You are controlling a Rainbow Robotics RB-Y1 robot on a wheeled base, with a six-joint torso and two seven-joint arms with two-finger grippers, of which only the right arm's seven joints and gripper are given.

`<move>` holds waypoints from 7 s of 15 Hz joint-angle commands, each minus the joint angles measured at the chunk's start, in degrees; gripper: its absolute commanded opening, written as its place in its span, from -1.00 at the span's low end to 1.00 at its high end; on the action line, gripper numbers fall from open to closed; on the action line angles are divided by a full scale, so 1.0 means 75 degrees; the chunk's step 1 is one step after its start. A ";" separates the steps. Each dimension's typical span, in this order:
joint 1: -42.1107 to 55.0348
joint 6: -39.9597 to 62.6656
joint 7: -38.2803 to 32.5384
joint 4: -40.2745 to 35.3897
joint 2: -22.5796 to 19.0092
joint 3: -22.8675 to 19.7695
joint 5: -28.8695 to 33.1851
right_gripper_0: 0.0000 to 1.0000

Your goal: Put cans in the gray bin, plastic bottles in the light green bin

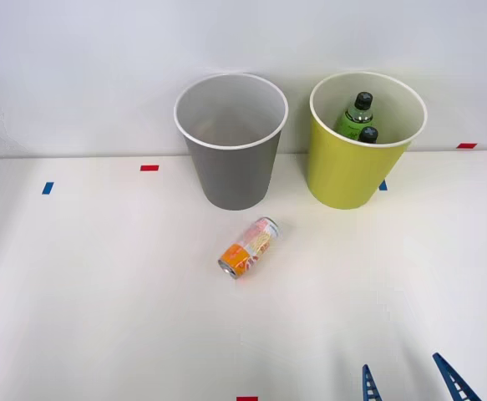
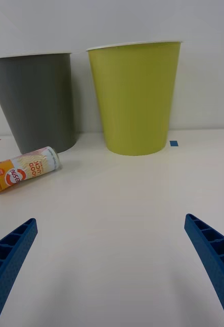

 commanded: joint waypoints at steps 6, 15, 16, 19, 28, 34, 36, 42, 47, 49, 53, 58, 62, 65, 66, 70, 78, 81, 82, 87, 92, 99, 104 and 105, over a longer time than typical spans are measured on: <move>0.0000 0.0000 0.0000 0.0000 0.0000 0.0000 0.0000 1.00; 0.0000 0.0000 0.0000 0.0000 0.0000 0.0000 0.0000 1.00; 0.0000 0.0000 0.0000 0.0000 0.0000 0.0000 0.0000 1.00; 0.0000 0.0000 0.0000 0.0000 0.0000 0.0000 0.0000 1.00; 0.0000 0.0000 0.0000 0.0000 0.0000 0.0000 0.0000 1.00; 0.0000 0.0000 0.0000 0.0000 0.0000 0.0000 0.0000 1.00; 0.0000 0.0000 0.0000 0.0000 0.0000 0.0000 0.0000 1.00; 0.0000 0.0000 0.0000 0.0000 0.0000 0.0000 0.0000 1.00; 0.0000 0.0000 0.0000 0.0000 0.0000 0.0000 0.0000 1.00; 0.0000 0.0000 0.0000 0.0000 0.0000 0.0000 0.0000 1.00; -0.0117 0.0176 0.0035 0.0363 0.0012 -0.0023 -0.0023 1.00; -0.0234 -0.0082 0.0422 -0.0141 -0.0680 0.0633 -0.1699 1.00; -0.1078 0.1184 0.1125 -0.0750 -0.1641 0.0867 -0.2859 1.00; -0.1711 0.1641 0.2379 -0.0797 -0.2473 0.0984 -0.4160 1.00; -0.1875 0.1734 0.2800 -0.0844 -0.2707 0.1090 -0.4687 1.00; -0.2332 0.3809 0.4078 -0.2074 -0.3082 0.1090 -0.6726 1.00; -0.3516 0.7301 0.5109 -0.2672 -0.2871 0.0211 -0.7992 1.00; -0.3820 0.8848 0.4593 -0.3105 -0.2707 -0.0059 -0.7347 1.00; -0.4008 0.9574 0.3949 -0.3340 -0.2707 -0.0082 -0.6808 1.00; -0.5344 1.4637 -0.0340 -0.5344 -0.2344 0.0481 -0.3328 1.00; -0.7090 1.6699 -0.3200 -0.5027 -0.2566 0.1676 -0.2332 1.00; -0.8555 1.7074 -0.7219 -0.4758 -0.3480 0.2578 -0.3797 1.00; -0.9809 1.7074 -0.7606 -0.3668 -0.3680 0.2531 -0.5344 1.00; -0.9949 1.7086 -0.7723 -0.3492 -0.3691 0.2531 -0.5637 1.00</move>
